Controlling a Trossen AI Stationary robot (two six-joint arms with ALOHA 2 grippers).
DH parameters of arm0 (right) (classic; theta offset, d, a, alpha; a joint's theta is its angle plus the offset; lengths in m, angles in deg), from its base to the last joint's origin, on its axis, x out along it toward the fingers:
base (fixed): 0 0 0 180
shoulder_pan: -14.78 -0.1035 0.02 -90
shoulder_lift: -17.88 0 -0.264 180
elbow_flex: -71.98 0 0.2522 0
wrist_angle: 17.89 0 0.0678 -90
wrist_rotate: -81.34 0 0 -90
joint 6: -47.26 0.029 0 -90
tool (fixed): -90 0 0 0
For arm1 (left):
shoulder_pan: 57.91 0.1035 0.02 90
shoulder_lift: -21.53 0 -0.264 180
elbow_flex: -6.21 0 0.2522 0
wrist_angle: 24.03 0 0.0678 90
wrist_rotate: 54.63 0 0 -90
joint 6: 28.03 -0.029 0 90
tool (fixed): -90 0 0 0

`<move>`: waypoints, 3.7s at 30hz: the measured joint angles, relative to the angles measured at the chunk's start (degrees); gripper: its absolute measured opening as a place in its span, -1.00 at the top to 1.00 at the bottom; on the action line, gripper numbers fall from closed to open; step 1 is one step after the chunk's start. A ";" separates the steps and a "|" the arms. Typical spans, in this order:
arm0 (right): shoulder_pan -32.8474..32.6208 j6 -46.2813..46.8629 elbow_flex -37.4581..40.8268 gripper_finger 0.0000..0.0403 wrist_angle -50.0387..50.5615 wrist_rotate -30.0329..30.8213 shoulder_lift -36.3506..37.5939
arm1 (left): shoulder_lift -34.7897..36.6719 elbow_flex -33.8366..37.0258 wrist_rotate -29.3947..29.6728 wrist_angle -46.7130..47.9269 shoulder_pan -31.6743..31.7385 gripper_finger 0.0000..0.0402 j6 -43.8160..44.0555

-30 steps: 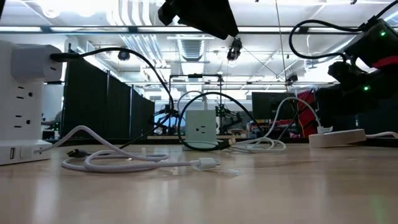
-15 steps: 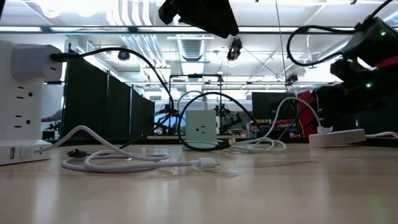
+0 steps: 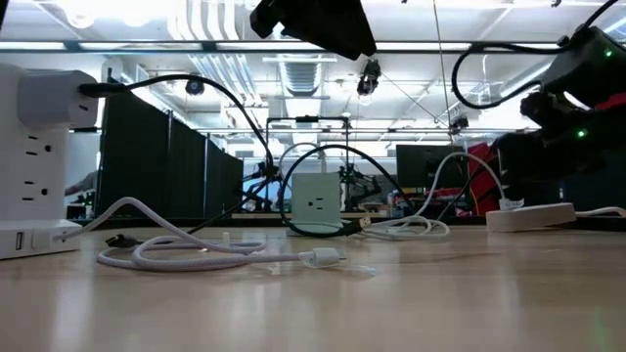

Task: Insert USB
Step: Insert the black charger cable into the top right white outlet

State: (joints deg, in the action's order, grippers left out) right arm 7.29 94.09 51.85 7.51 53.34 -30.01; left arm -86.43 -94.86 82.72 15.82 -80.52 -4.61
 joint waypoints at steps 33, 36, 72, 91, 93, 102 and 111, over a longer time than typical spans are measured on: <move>-4.62 13.26 -4.50 1.00 9.04 2.73 -10.04 | 0.04 0.00 -1.46 0.04 -0.11 0.44 0.09; -4.92 13.66 -4.50 1.00 9.14 2.42 -10.04 | 0.07 0.00 -1.46 -0.03 -0.11 0.46 0.09; -4.87 16.83 -7.48 1.00 9.31 3.53 -18.92 | 0.09 0.00 -1.51 -0.37 -0.25 0.47 0.07; -4.66 33.48 -13.31 1.00 25.80 2.79 -25.38 | 0.09 0.00 -1.90 -0.17 -0.26 0.47 -1.66; -4.66 33.73 -13.35 1.00 25.73 2.73 -25.41 | 0.09 0.00 -1.92 -0.17 -0.26 0.47 -1.70; -4.63 34.58 -13.51 1.00 25.42 2.53 -25.34 | 0.09 0.00 -1.95 -0.15 -0.26 0.42 -1.70; -4.61 29.62 -15.29 1.00 25.95 2.75 -23.71 | 0.09 0.00 -1.95 -0.17 -0.26 0.47 -1.70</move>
State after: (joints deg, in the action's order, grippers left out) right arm 2.68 123.71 36.56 33.46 56.09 -53.72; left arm -86.35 -94.86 80.78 15.64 -80.78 -6.31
